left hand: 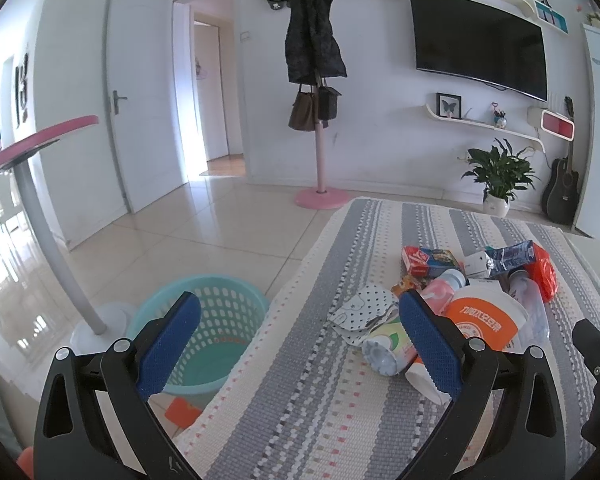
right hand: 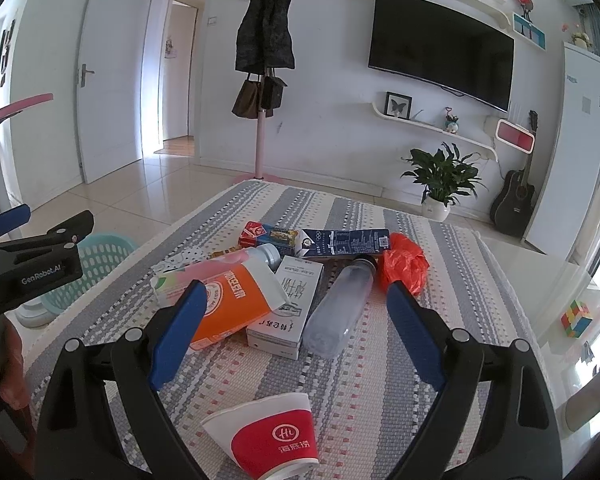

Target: Collect trash

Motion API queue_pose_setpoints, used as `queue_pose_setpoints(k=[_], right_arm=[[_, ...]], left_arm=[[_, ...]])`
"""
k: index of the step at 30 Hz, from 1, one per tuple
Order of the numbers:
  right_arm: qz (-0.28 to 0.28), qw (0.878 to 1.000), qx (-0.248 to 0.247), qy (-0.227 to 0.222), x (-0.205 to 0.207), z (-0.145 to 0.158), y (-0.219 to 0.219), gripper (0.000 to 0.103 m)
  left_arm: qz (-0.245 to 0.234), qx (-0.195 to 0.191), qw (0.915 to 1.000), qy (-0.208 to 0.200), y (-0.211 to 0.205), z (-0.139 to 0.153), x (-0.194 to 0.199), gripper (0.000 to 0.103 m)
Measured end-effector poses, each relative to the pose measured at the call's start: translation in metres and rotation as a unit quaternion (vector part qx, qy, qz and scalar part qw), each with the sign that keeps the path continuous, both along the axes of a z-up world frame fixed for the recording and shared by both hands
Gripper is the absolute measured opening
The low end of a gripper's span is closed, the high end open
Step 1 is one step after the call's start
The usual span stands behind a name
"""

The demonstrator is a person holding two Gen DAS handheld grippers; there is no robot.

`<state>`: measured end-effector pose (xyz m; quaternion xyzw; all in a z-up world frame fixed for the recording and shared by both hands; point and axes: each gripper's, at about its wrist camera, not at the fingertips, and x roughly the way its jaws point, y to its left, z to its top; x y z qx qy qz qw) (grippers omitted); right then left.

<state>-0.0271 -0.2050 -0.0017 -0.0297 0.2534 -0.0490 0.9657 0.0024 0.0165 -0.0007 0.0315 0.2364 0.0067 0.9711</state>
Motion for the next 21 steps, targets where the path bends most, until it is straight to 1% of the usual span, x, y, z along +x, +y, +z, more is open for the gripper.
queue_pose_setpoints(k=[14,19,20,21], right_arm=[[0.002,1.000,-0.002,0.000,0.0006,0.0004,-0.0006,0.087],[-0.004,1.000,-0.005,-0.005,-0.0007,0.0012,-0.0005,0.087],[-0.007,1.000,-0.005,-0.008,-0.0013,0.0018,-0.0011,0.086],[-0.011,1.000,-0.005,-0.010,-0.0019,0.0022,-0.0021,0.084]], left_arm=[[-0.006,-0.001,1.0000,0.001,-0.0020,-0.0013,-0.0018,0.096],[-0.038,-0.026,0.9988,0.016,0.0014,-0.0023,0.0026,0.096],[-0.048,-0.031,0.9982,0.018,0.0024,-0.0023,0.0039,0.096],[-0.065,-0.039,0.9968,0.025,0.0035,-0.0020,0.0059,0.096]])
